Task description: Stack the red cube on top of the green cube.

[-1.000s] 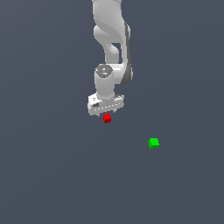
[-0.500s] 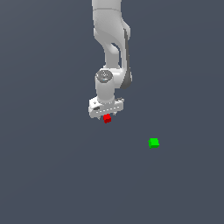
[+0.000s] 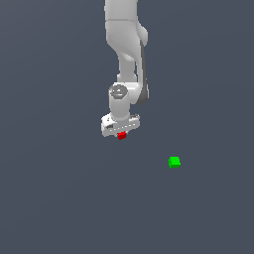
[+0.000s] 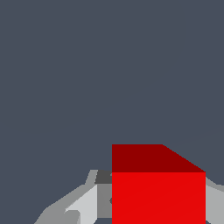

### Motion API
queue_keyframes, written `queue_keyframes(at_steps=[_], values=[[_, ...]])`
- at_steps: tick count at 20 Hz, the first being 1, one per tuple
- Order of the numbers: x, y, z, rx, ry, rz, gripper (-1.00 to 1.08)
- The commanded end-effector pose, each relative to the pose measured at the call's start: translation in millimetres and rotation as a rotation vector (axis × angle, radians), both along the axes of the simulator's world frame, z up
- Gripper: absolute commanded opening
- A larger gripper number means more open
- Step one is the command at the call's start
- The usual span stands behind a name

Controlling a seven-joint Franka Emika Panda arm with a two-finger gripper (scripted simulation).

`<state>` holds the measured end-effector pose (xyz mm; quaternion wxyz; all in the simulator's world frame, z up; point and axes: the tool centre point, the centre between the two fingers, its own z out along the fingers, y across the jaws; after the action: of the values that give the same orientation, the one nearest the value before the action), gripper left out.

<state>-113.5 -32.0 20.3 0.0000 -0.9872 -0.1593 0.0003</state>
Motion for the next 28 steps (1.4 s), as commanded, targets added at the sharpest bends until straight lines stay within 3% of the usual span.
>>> queue_keyframes(at_steps=[1,15,28], values=[[0.3,0.2,-0.5,0.0,-0.001,0.0,-1.0],[-0.1,-0.4,8.5,0.0,-0.001,-0.001,-1.0],[-1.0,0.1,76.9,0.0,-0.001,0.0,-1.0]])
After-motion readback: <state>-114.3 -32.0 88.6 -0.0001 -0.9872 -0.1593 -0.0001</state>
